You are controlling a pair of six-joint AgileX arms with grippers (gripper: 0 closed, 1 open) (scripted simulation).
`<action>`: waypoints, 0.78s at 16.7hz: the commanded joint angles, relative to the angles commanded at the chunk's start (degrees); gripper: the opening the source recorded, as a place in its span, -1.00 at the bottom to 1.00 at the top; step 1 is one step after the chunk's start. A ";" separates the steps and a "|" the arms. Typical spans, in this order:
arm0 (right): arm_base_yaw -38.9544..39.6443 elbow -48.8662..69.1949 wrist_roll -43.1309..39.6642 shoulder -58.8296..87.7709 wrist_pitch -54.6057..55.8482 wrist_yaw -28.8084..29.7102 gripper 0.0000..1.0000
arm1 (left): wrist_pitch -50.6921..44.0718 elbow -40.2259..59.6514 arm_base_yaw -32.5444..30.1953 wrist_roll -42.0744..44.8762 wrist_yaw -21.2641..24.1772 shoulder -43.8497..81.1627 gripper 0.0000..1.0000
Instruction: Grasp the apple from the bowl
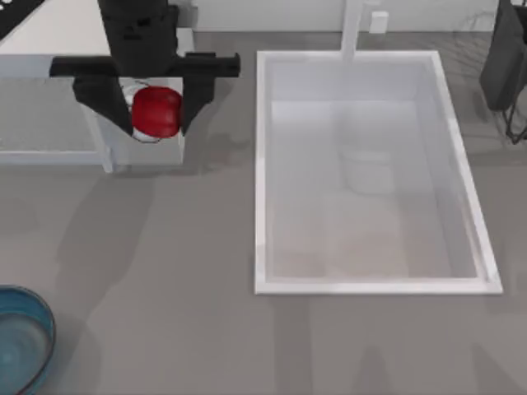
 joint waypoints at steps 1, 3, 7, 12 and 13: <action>0.00 0.00 0.00 0.00 0.00 0.00 1.00 | 0.42 0.83 -0.80 -0.78 0.03 0.98 -1.00; 0.00 0.00 0.00 0.00 0.00 0.00 1.00 | 0.60 1.15 -1.12 -1.10 0.05 1.36 -1.00; 0.00 0.00 0.00 0.00 0.00 0.00 1.00 | 0.65 0.81 -0.91 -0.95 0.07 1.33 -1.00; 0.00 0.00 0.00 0.00 0.00 0.00 1.00 | 10.02 -8.55 -0.89 -0.91 0.06 1.17 -1.00; 0.00 0.00 0.00 0.00 0.00 0.00 1.00 | 13.43 -11.88 -0.89 -0.90 0.06 1.14 -1.00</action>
